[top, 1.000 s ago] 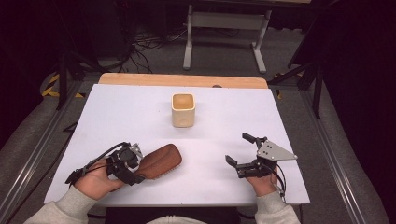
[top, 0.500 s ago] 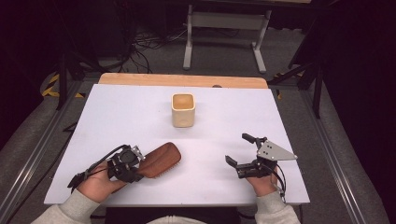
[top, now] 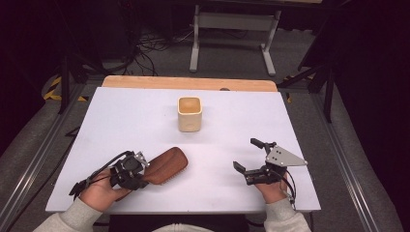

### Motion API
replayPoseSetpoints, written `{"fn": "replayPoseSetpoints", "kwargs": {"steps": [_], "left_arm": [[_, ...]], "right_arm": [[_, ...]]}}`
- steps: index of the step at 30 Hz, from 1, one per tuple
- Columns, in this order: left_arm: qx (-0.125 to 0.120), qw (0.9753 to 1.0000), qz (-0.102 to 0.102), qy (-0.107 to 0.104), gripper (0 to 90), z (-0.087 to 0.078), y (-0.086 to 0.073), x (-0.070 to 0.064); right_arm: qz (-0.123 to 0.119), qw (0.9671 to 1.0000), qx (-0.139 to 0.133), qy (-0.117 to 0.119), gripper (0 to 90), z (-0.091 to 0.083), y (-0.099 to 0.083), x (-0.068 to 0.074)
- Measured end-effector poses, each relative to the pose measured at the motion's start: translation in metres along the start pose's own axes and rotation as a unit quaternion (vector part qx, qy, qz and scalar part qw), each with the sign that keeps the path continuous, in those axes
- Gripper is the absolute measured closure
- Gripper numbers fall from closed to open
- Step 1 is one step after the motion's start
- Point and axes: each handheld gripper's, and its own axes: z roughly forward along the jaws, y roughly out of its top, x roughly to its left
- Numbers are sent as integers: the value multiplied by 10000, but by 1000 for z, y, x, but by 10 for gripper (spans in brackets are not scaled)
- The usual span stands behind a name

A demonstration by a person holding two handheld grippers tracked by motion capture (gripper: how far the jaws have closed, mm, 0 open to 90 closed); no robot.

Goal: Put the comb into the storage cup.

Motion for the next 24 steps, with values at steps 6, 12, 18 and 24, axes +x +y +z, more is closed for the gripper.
{"fn": "replayPoseSetpoints", "kwargs": {"steps": [6,12,18,24], "left_arm": [[-245,9996,139,90,728,-6,-4,-4],[-649,9975,214,170,728,-17,-6,-10],[-1165,9928,288,56,727,-25,-7,-11],[-1596,9862,393,186,727,-31,-8,-15]], "right_arm": [[-19,10000,-7,5,22,0,0,0],[-27,10000,1,7,22,1,0,1],[-24,10000,-8,15,22,2,0,1],[-30,10000,-6,31,22,1,0,2]]}}
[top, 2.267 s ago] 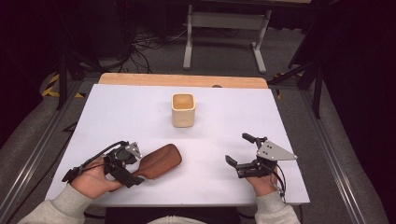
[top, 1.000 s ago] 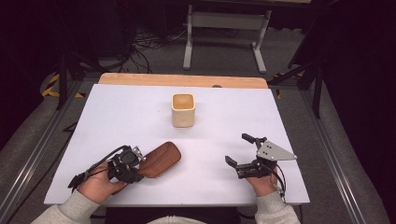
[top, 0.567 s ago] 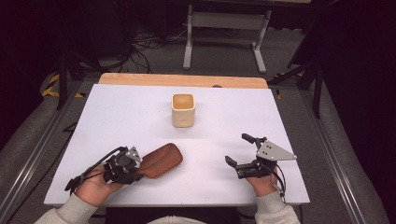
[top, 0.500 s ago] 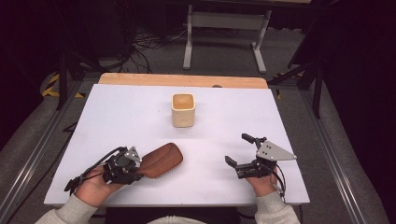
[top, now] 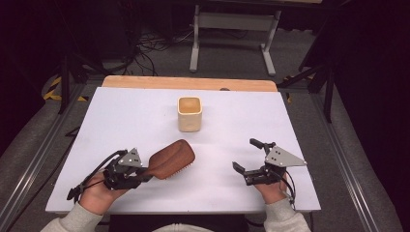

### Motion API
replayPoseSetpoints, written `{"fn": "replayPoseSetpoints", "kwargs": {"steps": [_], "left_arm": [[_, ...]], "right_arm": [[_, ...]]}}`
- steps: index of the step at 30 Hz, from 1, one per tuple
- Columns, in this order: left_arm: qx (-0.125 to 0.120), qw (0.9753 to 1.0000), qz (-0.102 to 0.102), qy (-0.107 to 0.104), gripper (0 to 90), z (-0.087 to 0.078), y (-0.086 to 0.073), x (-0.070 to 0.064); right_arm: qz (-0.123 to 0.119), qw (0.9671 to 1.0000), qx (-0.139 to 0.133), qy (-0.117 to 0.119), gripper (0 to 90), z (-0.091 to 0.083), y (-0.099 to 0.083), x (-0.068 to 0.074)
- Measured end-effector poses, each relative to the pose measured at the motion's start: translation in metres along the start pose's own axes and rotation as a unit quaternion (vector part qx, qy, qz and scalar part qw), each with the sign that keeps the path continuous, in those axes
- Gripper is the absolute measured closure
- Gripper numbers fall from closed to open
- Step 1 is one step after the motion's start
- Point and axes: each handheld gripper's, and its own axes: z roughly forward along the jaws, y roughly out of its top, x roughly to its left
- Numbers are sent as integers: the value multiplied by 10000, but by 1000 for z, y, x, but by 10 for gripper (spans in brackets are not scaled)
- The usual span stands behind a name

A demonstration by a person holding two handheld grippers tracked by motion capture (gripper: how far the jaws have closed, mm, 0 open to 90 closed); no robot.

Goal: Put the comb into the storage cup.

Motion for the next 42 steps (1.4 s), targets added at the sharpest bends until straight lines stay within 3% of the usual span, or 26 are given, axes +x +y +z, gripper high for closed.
{"fn": "replayPoseSetpoints", "kwargs": {"steps": [6,12,15,19,20,25,28,32,35,42], "left_arm": [[-372,9993,56,93,727,-5,2,-1],[-785,9965,207,220,726,-6,0,-4],[-1090,9935,205,242,726,-6,-2,-4],[-1285,9909,247,316,727,-6,-4,-5],[-1443,9886,245,357,727,-6,-6,-6],[-1768,9832,291,339,726,-2,-10,-5],[-1882,9814,263,257,726,1,-13,-2],[-2016,9786,277,316,726,5,-18,-2],[-2037,9779,270,385,726,6,-20,-3],[-2043,9775,345,405,726,5,-21,-5]], "right_arm": [[-6,10000,39,15,22,1,0,1],[-11,10000,40,64,24,2,0,1],[-4,9999,61,128,29,4,0,2],[-10,9998,87,171,32,6,0,2],[-15,9998,97,175,33,6,0,2],[-17,9997,122,223,37,8,0,4],[-10,9996,150,245,37,10,0,5],[133,9992,124,352,37,13,3,5],[197,9987,213,430,36,18,9,6],[61,9974,388,598,36,29,28,14]]}}
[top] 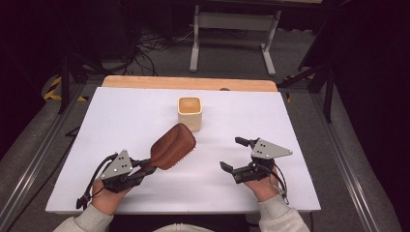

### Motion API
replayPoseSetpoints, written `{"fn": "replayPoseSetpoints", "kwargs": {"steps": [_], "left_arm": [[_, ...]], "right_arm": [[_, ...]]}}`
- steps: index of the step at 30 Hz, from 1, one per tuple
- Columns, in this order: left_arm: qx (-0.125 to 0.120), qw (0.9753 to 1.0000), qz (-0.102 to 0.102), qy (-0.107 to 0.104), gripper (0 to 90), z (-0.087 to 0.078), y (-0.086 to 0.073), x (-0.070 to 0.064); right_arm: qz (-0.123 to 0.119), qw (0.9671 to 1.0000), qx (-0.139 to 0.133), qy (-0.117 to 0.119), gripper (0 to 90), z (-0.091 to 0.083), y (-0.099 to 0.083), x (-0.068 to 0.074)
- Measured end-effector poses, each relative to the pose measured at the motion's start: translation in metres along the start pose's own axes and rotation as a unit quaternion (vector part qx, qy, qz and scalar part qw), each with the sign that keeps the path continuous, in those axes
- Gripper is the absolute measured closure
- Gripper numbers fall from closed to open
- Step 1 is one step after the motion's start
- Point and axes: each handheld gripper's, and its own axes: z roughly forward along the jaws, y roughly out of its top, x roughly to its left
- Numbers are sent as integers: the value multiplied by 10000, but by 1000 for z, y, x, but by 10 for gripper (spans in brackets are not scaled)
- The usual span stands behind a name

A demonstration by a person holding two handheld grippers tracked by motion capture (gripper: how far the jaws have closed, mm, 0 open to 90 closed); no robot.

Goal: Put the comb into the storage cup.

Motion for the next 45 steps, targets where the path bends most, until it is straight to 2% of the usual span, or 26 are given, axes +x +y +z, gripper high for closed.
{"fn": "replayPoseSetpoints", "kwargs": {"steps": [9,12,19,20,25,30,45], "left_arm": [[-7,10000,-28,27,726,-2,0,0],[-8,10000,-16,39,726,-2,0,0],[25,10000,17,65,726,-1,0,0],[33,10000,33,80,726,-1,0,0],[28,9999,40,94,726,-2,0,0],[18,9999,60,140,726,-3,0,0],[17,9999,92,134,726,-2,0,-2]], "right_arm": [[-79,9994,176,276,32,20,21,7],[-121,9985,257,469,24,34,32,12],[-139,9970,368,661,21,53,45,17],[-152,9963,337,778,20,58,48,19],[-120,9951,291,933,20,68,53,24],[-119,9937,362,1052,17,78,57,27],[-102,9907,493,1264,16,103,59,34]]}}
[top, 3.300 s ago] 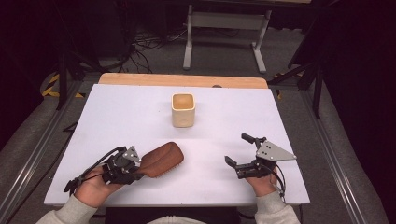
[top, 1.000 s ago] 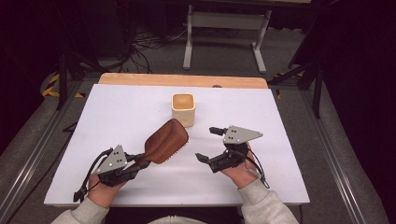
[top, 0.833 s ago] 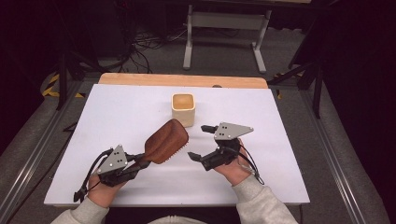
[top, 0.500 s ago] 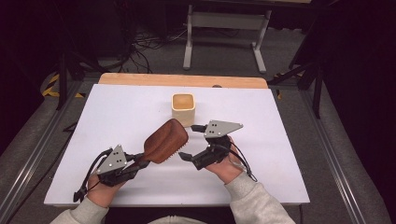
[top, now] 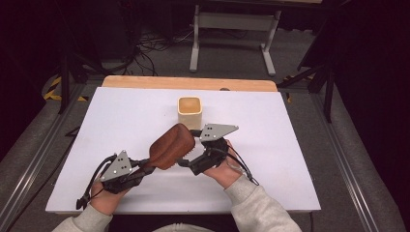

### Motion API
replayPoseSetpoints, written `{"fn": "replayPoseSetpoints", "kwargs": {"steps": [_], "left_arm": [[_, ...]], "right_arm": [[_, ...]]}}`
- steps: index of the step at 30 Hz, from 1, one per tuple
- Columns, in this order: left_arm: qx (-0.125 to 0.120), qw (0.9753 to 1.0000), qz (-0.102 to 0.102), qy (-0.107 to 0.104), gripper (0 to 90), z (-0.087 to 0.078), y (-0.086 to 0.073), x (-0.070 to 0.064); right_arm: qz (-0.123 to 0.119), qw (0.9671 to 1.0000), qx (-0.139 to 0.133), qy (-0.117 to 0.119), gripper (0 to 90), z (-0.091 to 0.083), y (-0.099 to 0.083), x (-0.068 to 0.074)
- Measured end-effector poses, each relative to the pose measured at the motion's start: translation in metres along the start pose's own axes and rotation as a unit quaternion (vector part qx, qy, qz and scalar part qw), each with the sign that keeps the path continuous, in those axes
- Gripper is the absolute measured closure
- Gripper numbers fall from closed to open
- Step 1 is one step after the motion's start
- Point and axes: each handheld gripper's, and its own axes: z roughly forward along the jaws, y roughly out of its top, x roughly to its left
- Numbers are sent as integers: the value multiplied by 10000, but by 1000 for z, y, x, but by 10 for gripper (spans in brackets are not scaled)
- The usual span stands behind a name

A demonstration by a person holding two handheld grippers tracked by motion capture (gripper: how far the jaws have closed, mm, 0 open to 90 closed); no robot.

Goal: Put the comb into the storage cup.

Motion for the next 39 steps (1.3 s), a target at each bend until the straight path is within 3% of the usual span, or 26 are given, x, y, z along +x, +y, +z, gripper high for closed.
{"fn": "replayPoseSetpoints", "kwargs": {"steps": [11,13,25,29,30,39], "left_arm": [[30,10000,14,3,725,2,-1,-1],[13,10000,6,-12,725,1,-1,-1],[99,9999,113,76,728,2,0,-2],[155,9998,127,81,726,3,0,-2],[185,9997,135,83,724,3,-1,-2],[198,9996,154,136,702,3,-1,-2]], "right_arm": [[101,9999,50,84,47,13,1,1],[269,9995,-23,142,90,12,1,-1],[496,9984,-84,260,263,7,3,-3],[457,9985,-35,295,307,7,4,-3],[383,9984,47,404,368,7,6,-1],[44,9982,55,594,499,3,17,8]]}}
